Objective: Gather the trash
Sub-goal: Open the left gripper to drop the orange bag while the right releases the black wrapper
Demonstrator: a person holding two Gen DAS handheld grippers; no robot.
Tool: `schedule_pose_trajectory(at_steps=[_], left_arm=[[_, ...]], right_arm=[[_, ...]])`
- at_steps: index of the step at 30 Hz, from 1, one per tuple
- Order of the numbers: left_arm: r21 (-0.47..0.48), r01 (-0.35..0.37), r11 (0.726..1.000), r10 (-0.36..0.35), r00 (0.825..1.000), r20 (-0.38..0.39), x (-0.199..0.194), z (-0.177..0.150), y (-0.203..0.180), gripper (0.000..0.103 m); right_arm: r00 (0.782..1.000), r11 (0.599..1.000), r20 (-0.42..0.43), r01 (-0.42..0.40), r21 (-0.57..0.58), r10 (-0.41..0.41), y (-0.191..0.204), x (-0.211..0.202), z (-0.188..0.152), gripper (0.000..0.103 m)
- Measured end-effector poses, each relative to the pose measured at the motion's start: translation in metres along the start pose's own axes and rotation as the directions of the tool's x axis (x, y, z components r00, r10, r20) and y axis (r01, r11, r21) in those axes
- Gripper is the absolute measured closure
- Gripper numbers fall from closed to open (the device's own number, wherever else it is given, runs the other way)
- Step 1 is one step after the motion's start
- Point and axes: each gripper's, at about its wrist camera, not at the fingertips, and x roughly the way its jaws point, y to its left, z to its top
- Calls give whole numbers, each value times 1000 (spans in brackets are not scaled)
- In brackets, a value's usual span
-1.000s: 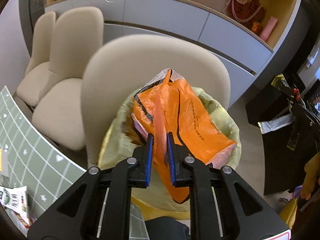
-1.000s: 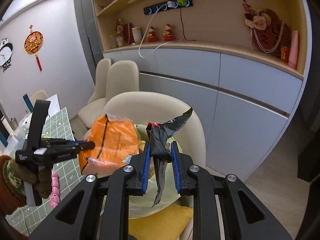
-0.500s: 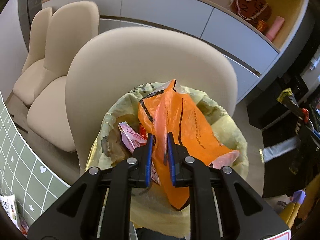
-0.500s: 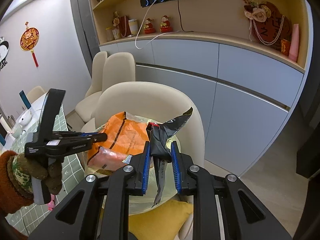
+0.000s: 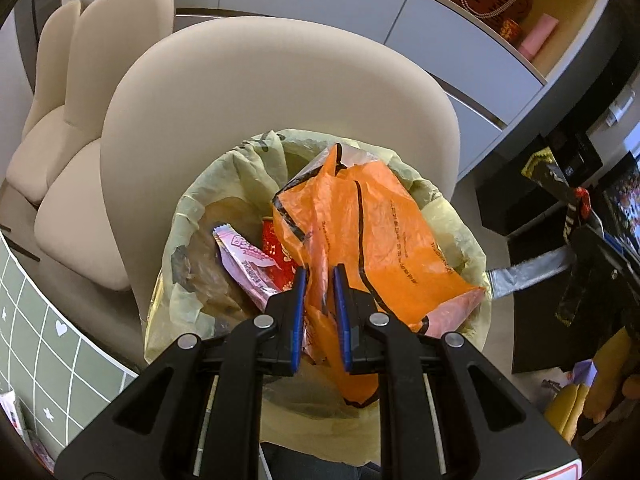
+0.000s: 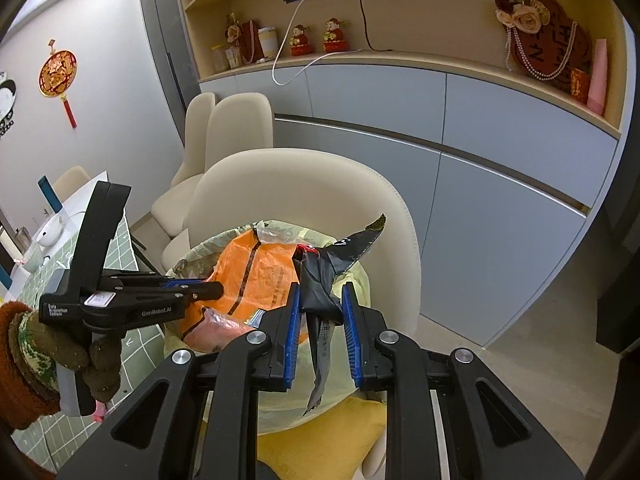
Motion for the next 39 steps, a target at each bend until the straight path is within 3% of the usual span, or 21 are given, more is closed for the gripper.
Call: schedule_pose_trajectory(at_steps=[9,18,24,28,31,35,39], left_arm=[[-47,-97,994,99,994,44,-1,7,5,90],[-153,5,988,13,993,117,-32,-8,20,81],[-219,-1,976,56,967,247,-91,-21,44,74],[-239,-71,969,137,952,273,-121,-29,61,73],[-245,-119,962,185,946,265,-132,-35,67,73],[-244,-113,963,176,950,258,-137,-37,72,72],[-238,-101,966,163,953,255,-137,-38,75,71]], right_arm=[[1000,1000,-26,-2,-14,1,0,3,-3,83],[1000,998,-26,6,-62,-7,7,7,9,83],[999,996,-23,-37,-85,35,27,17,12,83],[996,990,-33,-89,-110,86,46,30,16,83],[987,980,-65,-156,-127,149,62,50,23,83],[958,966,-189,-239,-99,217,73,100,22,83],[931,971,-316,-221,-90,183,74,147,12,83]])
